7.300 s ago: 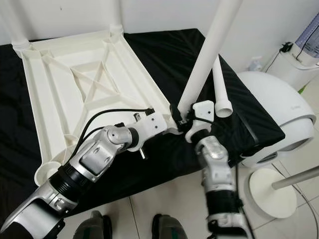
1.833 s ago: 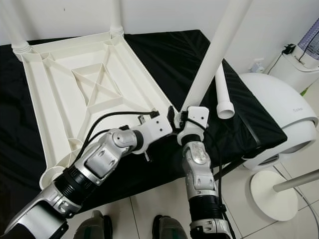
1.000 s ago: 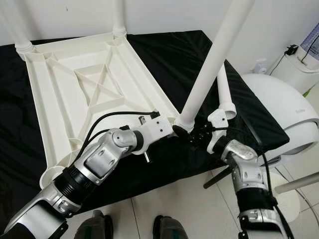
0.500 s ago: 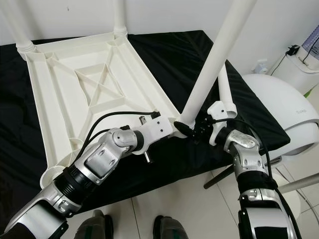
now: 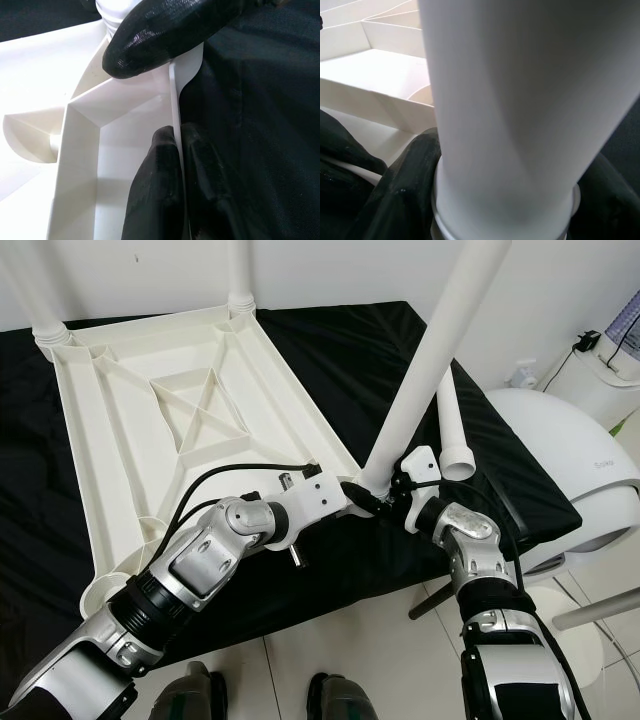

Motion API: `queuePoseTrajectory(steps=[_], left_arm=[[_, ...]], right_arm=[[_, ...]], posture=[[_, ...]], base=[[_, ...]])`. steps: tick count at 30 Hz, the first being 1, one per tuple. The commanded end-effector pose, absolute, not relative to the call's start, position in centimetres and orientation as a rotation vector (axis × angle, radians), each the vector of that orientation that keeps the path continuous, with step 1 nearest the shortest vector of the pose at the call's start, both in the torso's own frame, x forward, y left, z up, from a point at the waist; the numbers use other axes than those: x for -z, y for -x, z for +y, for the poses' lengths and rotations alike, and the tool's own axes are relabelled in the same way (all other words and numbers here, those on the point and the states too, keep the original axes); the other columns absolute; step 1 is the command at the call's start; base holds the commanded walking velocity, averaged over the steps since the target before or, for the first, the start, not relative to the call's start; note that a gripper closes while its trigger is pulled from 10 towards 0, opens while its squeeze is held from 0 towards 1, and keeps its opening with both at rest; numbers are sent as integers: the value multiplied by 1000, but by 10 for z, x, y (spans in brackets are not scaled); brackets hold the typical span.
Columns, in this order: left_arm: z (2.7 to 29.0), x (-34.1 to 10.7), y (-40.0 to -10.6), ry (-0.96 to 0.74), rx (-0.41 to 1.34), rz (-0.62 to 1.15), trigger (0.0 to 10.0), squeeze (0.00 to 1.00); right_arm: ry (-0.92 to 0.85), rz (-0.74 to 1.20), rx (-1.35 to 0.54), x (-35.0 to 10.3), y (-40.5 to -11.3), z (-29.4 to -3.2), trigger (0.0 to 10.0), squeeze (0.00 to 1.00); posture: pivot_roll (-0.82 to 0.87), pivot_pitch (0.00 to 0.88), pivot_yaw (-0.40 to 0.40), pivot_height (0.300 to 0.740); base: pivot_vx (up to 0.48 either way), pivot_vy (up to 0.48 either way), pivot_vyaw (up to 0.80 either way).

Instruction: Building children table

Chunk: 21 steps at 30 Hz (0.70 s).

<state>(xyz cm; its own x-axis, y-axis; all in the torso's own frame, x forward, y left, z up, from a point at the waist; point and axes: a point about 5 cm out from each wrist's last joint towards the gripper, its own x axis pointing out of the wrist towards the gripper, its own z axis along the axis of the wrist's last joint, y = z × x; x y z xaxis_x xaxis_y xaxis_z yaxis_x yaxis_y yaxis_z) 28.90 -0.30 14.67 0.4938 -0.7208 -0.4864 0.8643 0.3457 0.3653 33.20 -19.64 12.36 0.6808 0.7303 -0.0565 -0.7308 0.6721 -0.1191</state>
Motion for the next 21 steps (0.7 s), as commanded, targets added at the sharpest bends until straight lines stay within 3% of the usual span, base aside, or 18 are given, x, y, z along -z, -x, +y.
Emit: queuePoseTrajectory(steps=[1,2,5,6,21], left_arm=[[-5,-143,-285,-653,1076,277,10000,0],[-6,-143,-284,-652,1076,278,10000,0],[-6,-143,-284,-651,1076,278,10000,0],[-6,-143,-284,-650,1075,278,10000,0],[-7,-140,-281,-644,1083,286,10000,0]], right_arm=[[140,31,-816,-118,-330,-197,0,0],[143,26,-793,-119,-330,-199,5922,0],[146,24,-775,-120,-330,-200,5922,0],[149,19,-750,-120,-330,-200,10000,0],[22,-91,-456,-126,-319,-164,10000,0]], posture=[[-32,84,-38,740],[-31,85,-41,740],[-30,85,-42,740],[-29,86,-44,740],[-37,97,-48,740]], base=[[0,0,0],[0,0,0],[0,0,0],[0,0,0],[0,0,0]])
